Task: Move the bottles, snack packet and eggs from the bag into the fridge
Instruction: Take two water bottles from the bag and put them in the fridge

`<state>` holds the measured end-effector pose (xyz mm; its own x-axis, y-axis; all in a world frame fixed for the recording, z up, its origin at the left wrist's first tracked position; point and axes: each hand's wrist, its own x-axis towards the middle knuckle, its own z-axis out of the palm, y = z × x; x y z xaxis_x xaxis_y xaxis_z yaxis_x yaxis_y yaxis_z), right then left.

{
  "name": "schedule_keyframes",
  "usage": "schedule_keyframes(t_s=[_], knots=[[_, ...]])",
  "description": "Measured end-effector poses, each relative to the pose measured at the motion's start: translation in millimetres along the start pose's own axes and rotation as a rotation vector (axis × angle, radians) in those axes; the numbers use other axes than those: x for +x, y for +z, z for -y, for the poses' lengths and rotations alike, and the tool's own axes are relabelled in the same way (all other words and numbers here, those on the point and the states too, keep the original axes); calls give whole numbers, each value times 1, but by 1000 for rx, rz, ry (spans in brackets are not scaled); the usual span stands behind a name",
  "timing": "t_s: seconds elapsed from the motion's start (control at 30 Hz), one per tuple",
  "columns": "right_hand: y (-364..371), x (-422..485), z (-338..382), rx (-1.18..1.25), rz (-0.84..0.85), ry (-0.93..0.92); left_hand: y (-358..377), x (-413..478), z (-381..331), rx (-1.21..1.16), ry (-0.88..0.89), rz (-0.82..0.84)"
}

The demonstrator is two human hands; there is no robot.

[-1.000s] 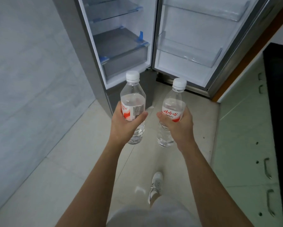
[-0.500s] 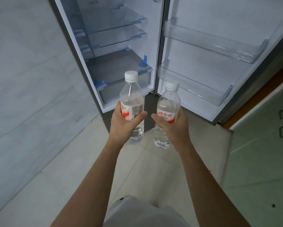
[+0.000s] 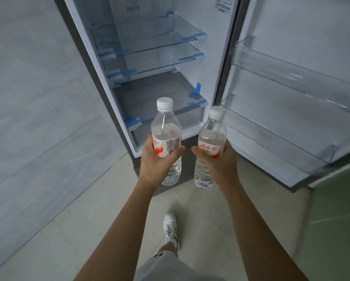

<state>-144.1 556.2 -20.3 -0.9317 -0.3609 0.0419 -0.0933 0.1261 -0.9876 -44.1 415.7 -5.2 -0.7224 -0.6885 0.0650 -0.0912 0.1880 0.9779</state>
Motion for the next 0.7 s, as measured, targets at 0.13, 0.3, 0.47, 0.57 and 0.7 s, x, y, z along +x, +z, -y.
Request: schedule_keyframes(t_s=[0.13, 0.3, 0.47, 0.57, 0.7], knots=[[30, 59, 5, -41, 16, -34, -5, 66, 7, -2, 2, -21], [60, 132, 16, -80, -6, -44, -6, 147, 13, -25, -27, -33], [78, 178, 15, -82, -42, -62, -7, 197, 13, -7, -38, -10], [82, 195, 10, -82, -35, -51, -5, 213, 14, 12, -30, -9], [86, 218, 4, -101, 1, -42, -2, 230, 17, 33, -37, -39]])
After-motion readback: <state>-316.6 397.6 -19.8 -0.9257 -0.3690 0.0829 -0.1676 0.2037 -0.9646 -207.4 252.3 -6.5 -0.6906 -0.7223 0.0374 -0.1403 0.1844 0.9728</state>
